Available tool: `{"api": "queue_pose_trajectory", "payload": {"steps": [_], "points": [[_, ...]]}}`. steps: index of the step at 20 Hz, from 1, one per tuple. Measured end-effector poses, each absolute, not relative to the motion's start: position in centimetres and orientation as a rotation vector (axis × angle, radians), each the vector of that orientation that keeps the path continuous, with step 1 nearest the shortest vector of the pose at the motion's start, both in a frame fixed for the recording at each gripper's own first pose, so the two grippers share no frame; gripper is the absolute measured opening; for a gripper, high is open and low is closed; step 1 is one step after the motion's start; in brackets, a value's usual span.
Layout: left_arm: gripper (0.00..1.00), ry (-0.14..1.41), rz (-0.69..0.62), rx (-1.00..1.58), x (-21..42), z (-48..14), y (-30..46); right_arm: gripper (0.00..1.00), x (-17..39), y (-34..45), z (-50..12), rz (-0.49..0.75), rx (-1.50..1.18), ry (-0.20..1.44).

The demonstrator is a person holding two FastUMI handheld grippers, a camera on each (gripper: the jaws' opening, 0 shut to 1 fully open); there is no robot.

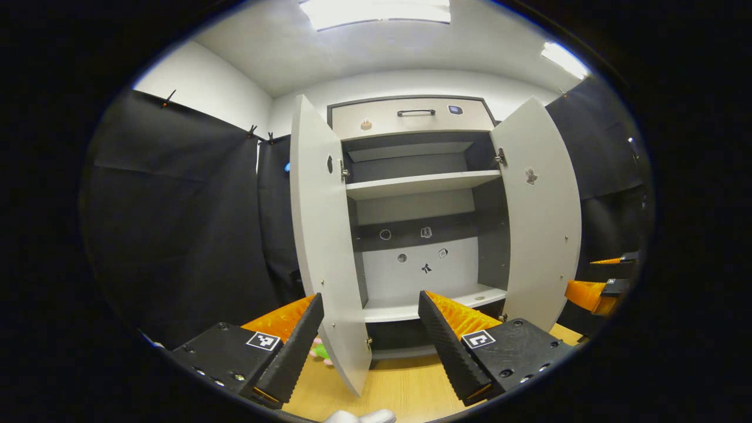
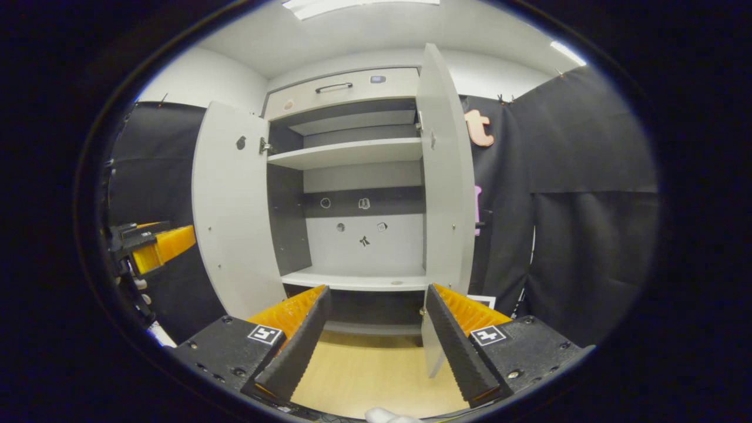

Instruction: Open the right door of the double-door shoe cabinet with the right hand, and open the left door with the left hand.

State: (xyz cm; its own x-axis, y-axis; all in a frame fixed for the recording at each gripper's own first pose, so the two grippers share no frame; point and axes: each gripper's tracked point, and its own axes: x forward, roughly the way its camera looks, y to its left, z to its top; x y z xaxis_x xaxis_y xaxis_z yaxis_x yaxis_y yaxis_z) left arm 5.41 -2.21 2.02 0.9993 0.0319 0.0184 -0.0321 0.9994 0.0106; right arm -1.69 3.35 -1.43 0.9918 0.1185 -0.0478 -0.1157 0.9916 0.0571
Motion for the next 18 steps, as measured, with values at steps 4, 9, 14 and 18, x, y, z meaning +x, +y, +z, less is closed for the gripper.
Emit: {"api": "queue_pose_trajectory", "payload": {"steps": [4, 9, 14, 18], "points": [[0.96, 0.025, -0.013, -0.031, 4.8, -0.1, -4.9, 1.0, -2.2, 2.8, -1.8, 0.095, 0.044, 0.054], [0.96, 0.047, -0.024, -0.041, 4.5, -1.4, -5.8, 1.0, -2.6, 2.4, -2.0, 0.074, 0.033, 0.056], [0.96, 0.052, -0.029, -0.046, 4.7, -1.6, -5.6, 1.0, -2.8, 2.4, -1.9, 0.062, 0.035, 0.056], [0.96, 0.05, -0.041, -0.047, 4.5, -1.5, -5.7, 1.0, -3.1, 2.6, -1.8, 0.058, 0.038, 0.053]]}}
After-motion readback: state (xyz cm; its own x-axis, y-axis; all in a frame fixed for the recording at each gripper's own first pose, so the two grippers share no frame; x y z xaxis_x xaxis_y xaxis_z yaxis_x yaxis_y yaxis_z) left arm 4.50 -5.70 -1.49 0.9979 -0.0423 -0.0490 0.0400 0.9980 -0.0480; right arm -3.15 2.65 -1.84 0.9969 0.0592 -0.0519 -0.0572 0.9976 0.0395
